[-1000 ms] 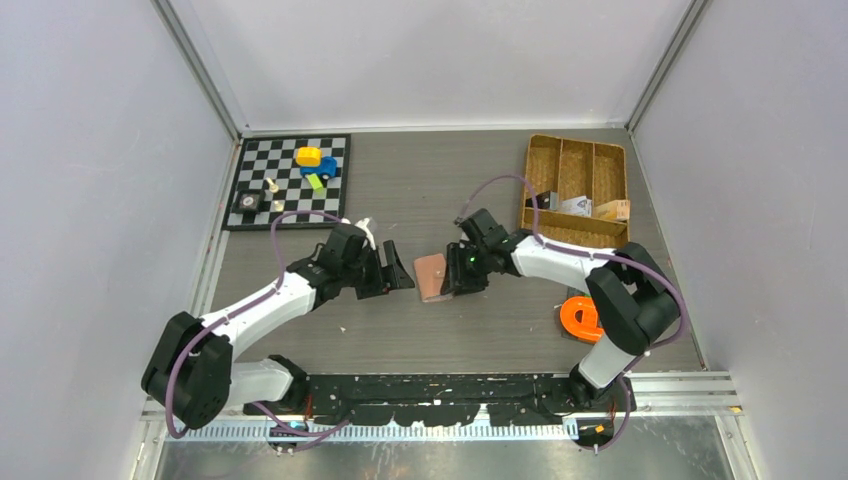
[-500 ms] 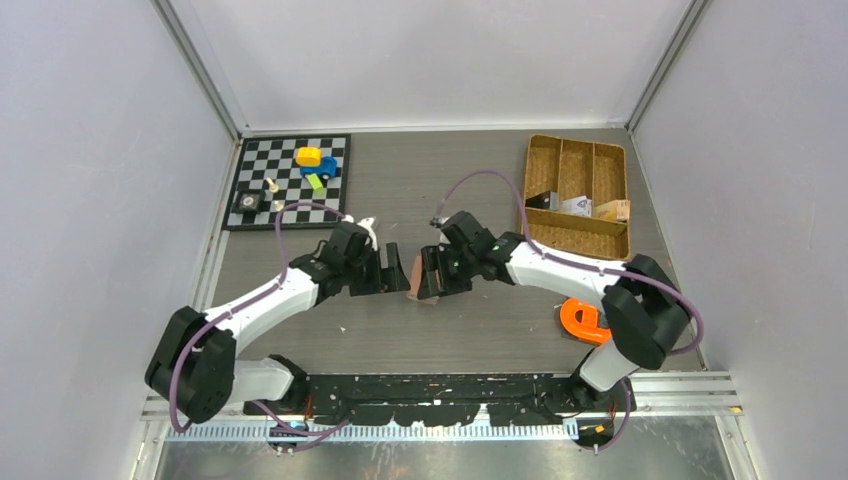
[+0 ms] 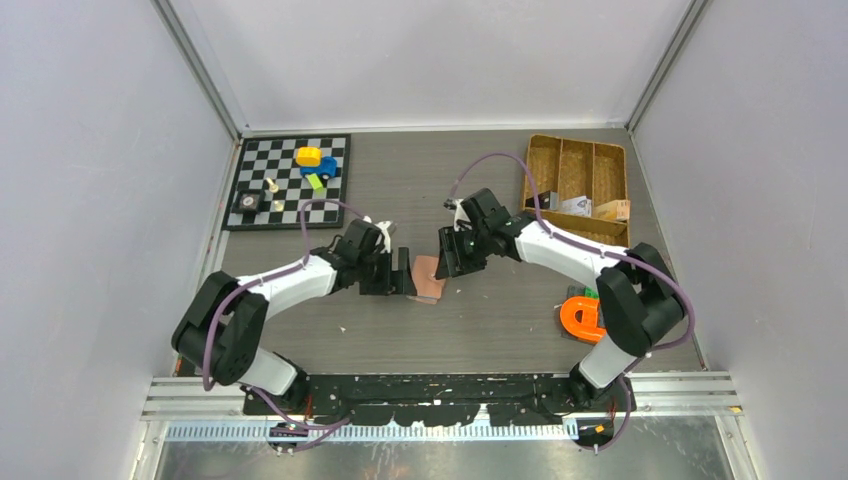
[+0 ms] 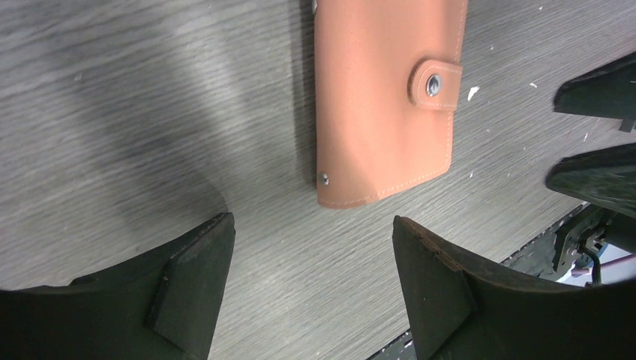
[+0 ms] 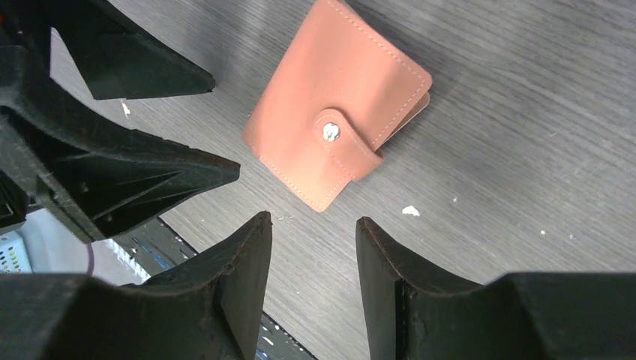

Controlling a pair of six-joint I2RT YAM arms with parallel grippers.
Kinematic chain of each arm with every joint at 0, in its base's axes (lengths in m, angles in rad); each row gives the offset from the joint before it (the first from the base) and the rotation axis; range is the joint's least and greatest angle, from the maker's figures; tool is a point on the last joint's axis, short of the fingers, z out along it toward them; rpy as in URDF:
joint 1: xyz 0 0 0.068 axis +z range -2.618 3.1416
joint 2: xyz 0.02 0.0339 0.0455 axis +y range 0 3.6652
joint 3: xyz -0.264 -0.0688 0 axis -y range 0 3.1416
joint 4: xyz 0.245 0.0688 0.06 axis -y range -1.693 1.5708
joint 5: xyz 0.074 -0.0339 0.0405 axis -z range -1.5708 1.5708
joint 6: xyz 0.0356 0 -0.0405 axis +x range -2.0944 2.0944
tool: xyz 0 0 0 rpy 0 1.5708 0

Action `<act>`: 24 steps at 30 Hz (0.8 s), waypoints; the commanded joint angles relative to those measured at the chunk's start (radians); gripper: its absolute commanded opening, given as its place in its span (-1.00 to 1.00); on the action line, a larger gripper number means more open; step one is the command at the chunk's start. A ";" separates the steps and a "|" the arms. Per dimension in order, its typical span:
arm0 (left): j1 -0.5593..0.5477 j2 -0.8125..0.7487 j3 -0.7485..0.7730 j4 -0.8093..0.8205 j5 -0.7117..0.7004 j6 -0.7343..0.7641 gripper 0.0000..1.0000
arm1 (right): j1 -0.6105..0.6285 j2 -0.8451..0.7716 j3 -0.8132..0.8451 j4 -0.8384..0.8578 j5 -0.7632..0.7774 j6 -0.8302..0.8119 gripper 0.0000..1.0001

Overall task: Put the credit cards into the card holder
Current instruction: Open the card holder at the center of the board.

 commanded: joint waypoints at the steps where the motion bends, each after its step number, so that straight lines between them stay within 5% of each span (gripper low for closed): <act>1: 0.004 0.035 0.050 0.118 0.049 -0.009 0.56 | -0.023 0.048 0.059 0.034 -0.070 -0.062 0.00; 24: -0.006 0.236 0.127 0.128 -0.009 0.038 0.05 | 0.006 0.213 0.110 0.092 -0.021 -0.141 0.11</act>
